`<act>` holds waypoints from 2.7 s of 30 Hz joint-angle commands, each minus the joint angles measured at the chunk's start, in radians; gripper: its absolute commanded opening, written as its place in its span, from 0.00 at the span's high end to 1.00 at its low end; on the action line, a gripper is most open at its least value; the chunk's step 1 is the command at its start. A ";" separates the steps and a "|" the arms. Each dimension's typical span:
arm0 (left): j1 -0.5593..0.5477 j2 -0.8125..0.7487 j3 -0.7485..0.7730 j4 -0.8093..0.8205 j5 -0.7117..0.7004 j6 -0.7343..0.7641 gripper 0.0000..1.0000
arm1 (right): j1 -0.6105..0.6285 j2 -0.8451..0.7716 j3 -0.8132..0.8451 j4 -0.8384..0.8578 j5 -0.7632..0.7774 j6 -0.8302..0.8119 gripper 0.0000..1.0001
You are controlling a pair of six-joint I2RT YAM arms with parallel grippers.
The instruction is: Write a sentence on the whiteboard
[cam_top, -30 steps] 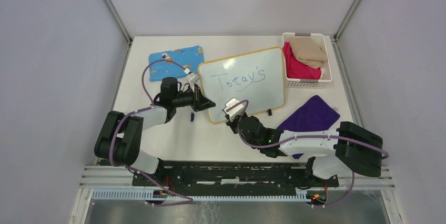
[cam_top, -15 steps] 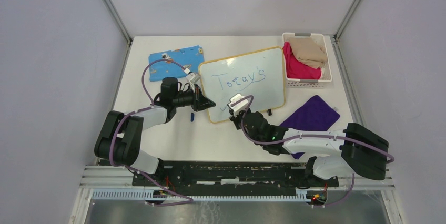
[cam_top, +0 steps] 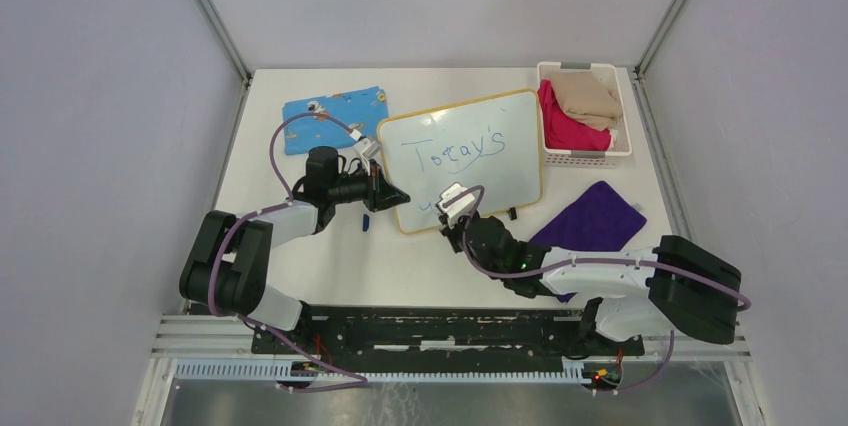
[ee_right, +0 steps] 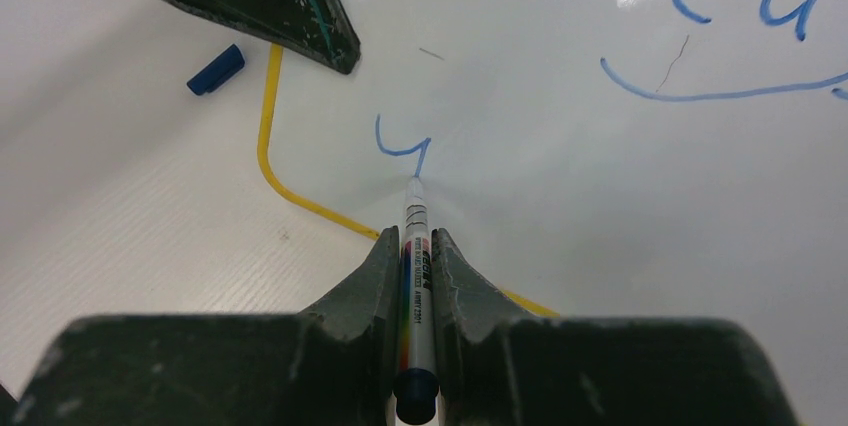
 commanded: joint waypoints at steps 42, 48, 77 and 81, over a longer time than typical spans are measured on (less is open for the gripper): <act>-0.021 0.024 0.008 -0.098 -0.071 0.111 0.82 | -0.047 -0.025 0.012 -0.004 -0.013 0.031 1.00; -0.021 0.023 0.007 -0.098 -0.071 0.111 0.82 | -0.048 -0.106 -0.013 0.023 -0.042 0.021 1.00; -0.023 0.022 0.009 -0.103 -0.072 0.111 0.82 | -0.068 -0.058 -0.008 -0.010 -0.039 0.017 1.00; -0.023 0.023 0.011 -0.103 -0.073 0.112 0.82 | -0.074 -0.074 -0.033 -0.018 -0.023 0.021 1.00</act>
